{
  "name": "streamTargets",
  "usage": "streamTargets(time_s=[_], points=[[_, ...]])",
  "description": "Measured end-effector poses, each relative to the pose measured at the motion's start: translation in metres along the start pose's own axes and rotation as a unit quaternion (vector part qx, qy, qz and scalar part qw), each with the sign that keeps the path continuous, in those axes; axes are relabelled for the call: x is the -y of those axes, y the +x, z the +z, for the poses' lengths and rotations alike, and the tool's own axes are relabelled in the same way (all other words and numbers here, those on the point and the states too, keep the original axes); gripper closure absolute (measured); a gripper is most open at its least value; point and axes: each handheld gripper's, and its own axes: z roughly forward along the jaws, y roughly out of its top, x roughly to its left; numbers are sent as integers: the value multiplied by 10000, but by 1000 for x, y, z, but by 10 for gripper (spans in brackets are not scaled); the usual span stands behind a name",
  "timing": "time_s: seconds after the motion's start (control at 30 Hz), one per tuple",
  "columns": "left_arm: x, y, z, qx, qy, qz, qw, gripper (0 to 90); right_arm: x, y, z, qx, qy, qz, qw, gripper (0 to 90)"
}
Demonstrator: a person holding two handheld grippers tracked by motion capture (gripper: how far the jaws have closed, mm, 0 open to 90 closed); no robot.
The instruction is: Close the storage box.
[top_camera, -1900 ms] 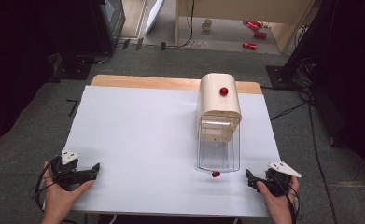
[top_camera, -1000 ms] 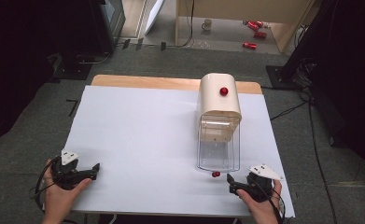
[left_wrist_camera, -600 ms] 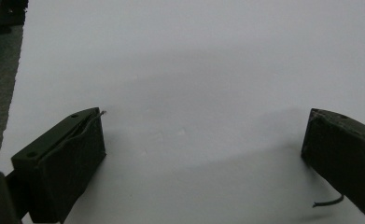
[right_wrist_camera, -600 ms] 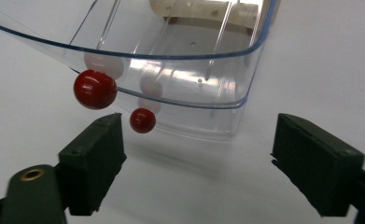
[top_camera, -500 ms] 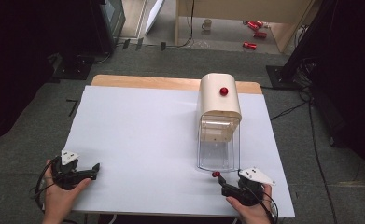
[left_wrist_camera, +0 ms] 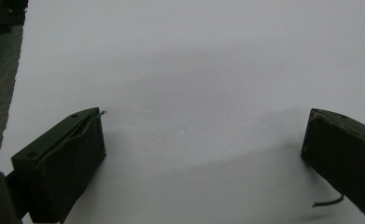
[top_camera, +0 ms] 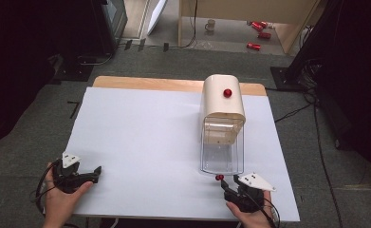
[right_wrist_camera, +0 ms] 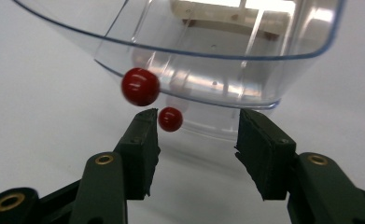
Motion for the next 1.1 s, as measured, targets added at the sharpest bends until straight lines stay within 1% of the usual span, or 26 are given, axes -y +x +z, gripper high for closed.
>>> streamTargets(time_s=[0.1, 0.13, 0.17, 0.27, 0.37, 0.5, 0.53, 0.57, 0.77, 1.1], points=[[0, 0, 0, 0, 1, 1, 10000, 0, -1, 4, -1, -65, -59, -22, 10000, 536], [0, 0, 0, 0, 1, 1, 10000, 0, -1, 4, -1, -65, -59, -22, 10000, 536], [0, 0, 0, -1, 0, -2, 10000, 0, -2, 7, -3, -156, -109, -51, 9998, 561], [0, 0, 0, -1, -2, -7, 10000, 0, -4, 12, -5, -269, -203, -76, 9994, 603], [0, 0, 0, 1, 2, -3, 10000, 0, -4, 15, -5, -284, -238, -95, 9993, 657], [0, 0, 0, 1, 4, -1, 10000, 0, -5, 16, -5, -314, -272, -46, 9991, 723], [0, 0, 0, 1, 4, -1, 10000, 0, -5, 16, -5, -314, -272, -46, 9991, 723], [0, 0, 0, 0, 2, -2, 10000, 0, -6, 16, -5, -356, -290, -13, 9989, 741], [0, 0, 0, 1, 1, -4, 10000, 0, -9, 16, -7, -349, -301, -28, 9989, 750], [0, 0, 0, 2, 0, -4, 10000, 0, -23, 17, -11, -326, -425, -2, 9986, 752]])
